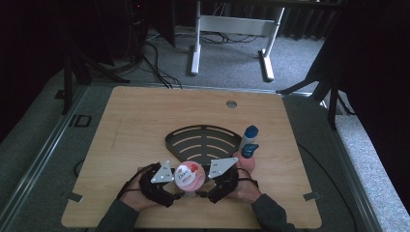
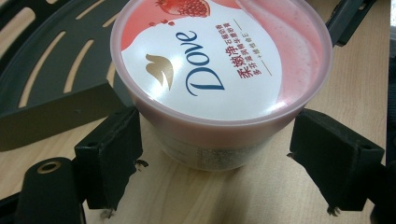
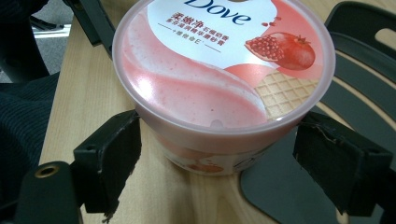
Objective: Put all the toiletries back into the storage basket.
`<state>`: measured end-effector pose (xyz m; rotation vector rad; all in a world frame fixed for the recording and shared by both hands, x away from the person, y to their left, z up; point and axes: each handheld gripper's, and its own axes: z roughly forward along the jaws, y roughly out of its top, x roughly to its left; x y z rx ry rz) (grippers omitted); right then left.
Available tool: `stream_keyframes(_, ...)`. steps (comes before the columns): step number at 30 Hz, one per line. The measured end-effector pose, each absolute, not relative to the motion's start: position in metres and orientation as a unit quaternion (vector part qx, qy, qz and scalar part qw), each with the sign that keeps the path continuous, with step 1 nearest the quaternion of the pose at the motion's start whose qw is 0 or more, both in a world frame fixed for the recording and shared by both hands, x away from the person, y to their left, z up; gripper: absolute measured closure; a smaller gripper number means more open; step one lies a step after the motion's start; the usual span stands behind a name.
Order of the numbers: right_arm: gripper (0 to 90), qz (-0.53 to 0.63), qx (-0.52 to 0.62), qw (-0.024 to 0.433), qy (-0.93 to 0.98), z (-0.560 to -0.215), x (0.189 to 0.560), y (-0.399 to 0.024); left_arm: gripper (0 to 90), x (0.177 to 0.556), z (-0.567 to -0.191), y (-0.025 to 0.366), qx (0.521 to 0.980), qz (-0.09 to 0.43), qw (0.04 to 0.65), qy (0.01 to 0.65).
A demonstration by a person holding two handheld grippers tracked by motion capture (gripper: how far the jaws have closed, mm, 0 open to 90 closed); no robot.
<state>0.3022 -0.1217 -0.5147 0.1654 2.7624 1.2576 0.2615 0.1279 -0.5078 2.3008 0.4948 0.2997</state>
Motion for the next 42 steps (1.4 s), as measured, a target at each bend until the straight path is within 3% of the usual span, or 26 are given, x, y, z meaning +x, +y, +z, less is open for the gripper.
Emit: stream_keyframes(42, 16.9, 0.429, 0.082, 0.07, 0.897, -0.494, 0.335, -0.107, 17.2, 0.302, -0.482, 0.145, 0.899, 0.133, 0.373, 0.184)
